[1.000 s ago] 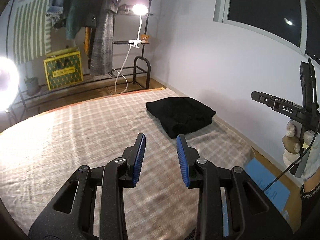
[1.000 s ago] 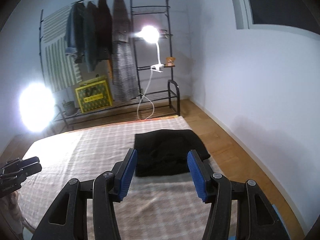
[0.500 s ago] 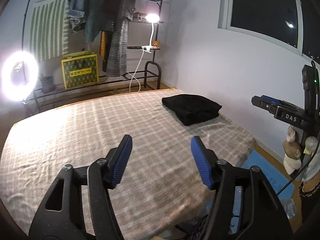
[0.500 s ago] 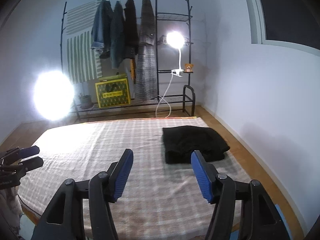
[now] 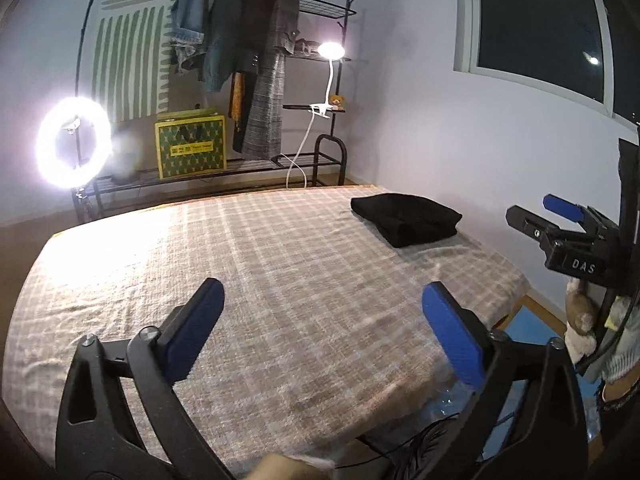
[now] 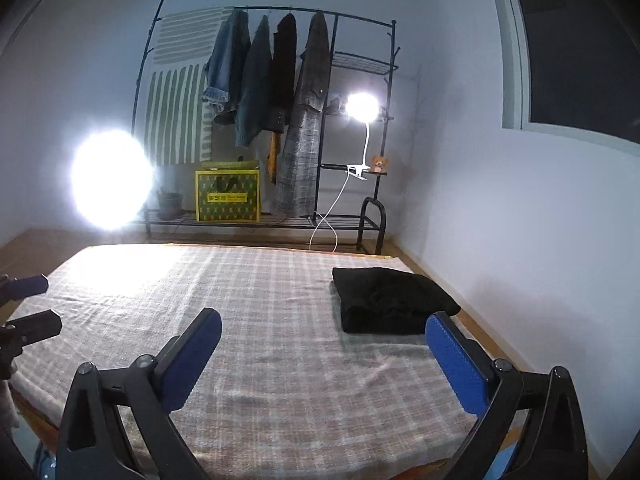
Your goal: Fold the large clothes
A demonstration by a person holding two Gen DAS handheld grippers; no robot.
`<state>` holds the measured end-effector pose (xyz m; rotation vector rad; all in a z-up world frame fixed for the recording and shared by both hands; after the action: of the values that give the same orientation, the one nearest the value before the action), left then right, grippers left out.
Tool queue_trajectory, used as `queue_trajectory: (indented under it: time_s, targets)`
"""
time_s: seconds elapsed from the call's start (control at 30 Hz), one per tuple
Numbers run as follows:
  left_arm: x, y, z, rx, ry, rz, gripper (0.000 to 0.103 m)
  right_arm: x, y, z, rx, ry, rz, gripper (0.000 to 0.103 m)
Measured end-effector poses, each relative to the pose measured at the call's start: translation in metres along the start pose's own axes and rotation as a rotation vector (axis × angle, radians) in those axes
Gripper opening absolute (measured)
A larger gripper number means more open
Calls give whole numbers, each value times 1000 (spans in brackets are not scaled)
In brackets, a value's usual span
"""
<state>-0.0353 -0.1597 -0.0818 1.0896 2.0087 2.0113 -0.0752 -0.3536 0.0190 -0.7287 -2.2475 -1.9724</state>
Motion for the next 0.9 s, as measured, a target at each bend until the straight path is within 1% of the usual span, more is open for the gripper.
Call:
queue_trajectory:
  time_s: [0.13, 0.27, 0.5, 0.73, 0.9]
  targets:
    - [4, 2, -3, -30, 29, -24, 103, 3, 1, -3, -31, -17, -16, 103]
    - [4, -1, -9, -49, 17, -22, 103, 2, -2, -11, -58, -31, -9, 103]
    - [0, -5, -21, -108, 18, -14, 103, -1, -11, -26, -94, -89, 12, 103]
    - [-3, -7, -26, -114, 14, -8, 103, -8, -17, -37, -112, -106, 34, 103]
    - [-4, -7, -27, -105, -3, -3, 103, -12, -19, -42, -120, -116, 39, 103]
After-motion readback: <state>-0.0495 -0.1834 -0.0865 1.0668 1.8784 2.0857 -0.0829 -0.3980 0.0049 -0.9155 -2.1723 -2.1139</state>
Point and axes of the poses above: each gripper's, at about its wrist camera, not at the fingertips, and x roughly against the way its jaws point, z to its left, y to its top, the point moved 6 cm from there along -x, roughly the way its jaws point, and after that the axes turned 2 degrees about x, right-handed, at the moved point
